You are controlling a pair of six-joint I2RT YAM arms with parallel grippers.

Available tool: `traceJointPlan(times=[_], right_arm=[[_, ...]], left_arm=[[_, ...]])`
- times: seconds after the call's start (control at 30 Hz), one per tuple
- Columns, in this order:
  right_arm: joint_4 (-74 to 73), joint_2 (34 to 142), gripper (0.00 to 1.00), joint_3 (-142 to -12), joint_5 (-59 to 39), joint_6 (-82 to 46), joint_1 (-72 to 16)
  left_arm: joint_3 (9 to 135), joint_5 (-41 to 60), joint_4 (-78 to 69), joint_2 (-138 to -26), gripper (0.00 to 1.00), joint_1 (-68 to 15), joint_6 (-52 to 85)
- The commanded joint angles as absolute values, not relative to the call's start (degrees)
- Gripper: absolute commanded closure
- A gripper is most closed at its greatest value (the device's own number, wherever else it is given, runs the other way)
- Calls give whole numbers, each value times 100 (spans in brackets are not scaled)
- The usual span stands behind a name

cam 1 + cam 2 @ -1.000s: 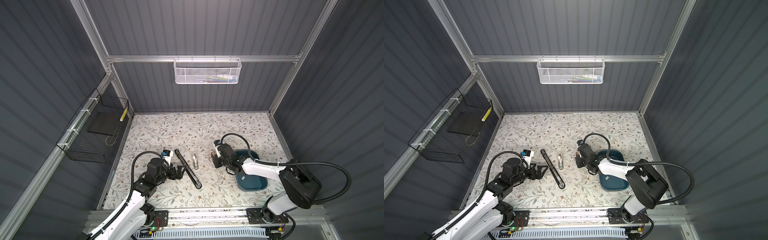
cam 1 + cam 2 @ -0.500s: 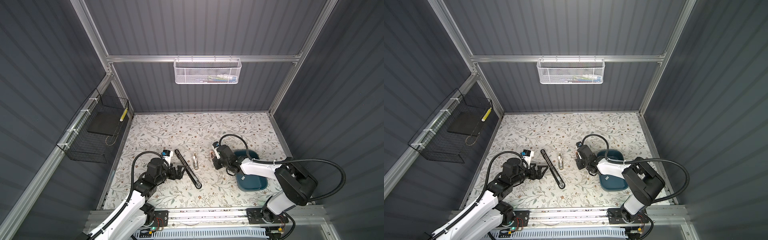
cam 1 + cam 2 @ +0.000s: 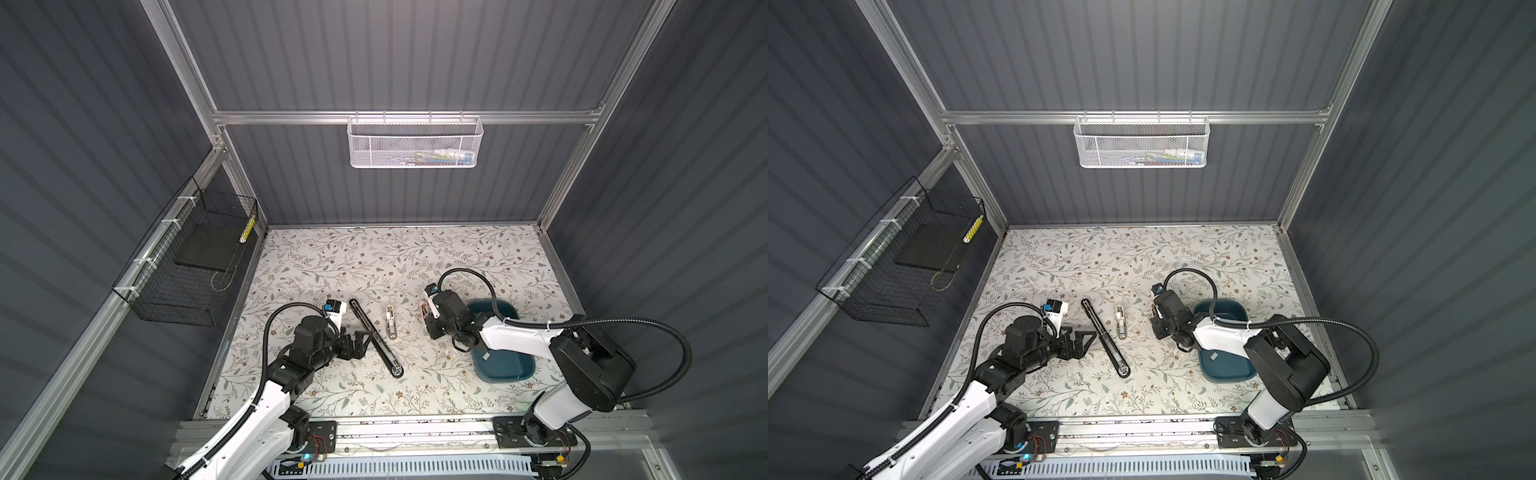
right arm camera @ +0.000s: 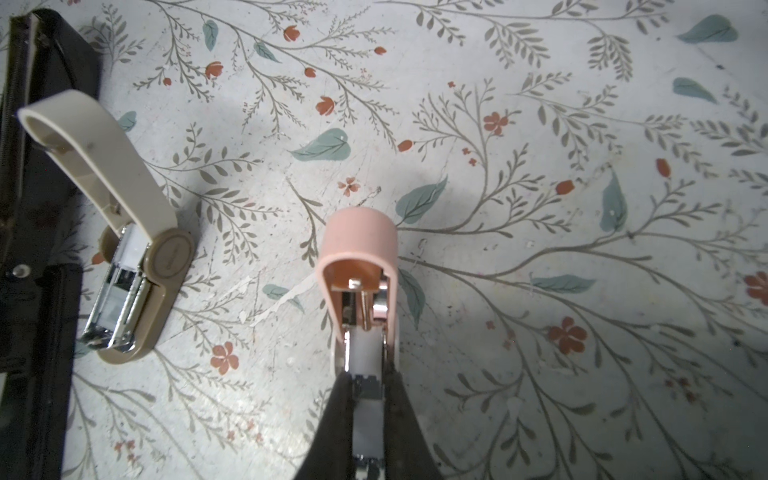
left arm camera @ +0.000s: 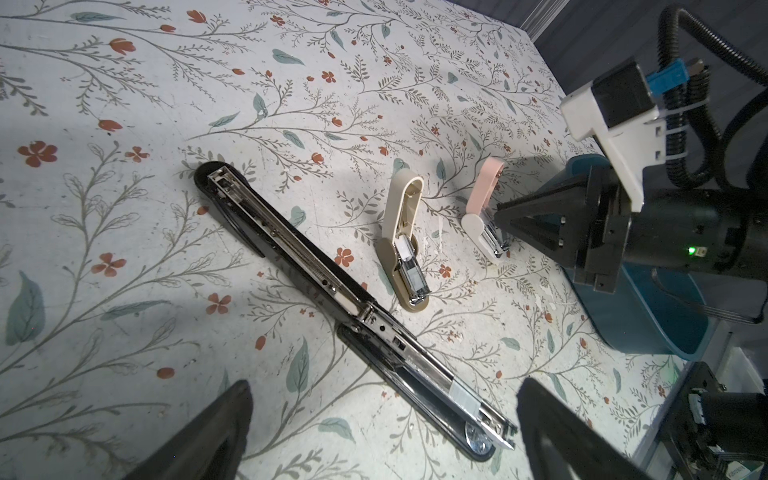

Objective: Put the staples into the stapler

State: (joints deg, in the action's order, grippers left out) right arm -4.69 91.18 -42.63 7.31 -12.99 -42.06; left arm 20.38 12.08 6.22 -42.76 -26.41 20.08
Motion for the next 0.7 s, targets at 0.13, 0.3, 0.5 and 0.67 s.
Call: traceJointPlan(times=[0.13, 0.3, 0.5, 0.67], right_arm=[[-506, 9010, 92, -4273, 730, -1292, -4263], [-536, 9035, 92, -4272, 700, -1292, -4280], [-519, 8979, 92, -4263, 778, -1289, -4291], [-536, 8859, 92, -4219, 794, -1301, -4307]], left_arm=[[2004, 1301, 545, -4262, 1, -2625, 1907], [2004, 1303, 545, -4262, 1, -2627, 1907], [2002, 1315, 545, -4262, 1, -2623, 1912], [2004, 1312, 543, -4263, 1, -2627, 1907]])
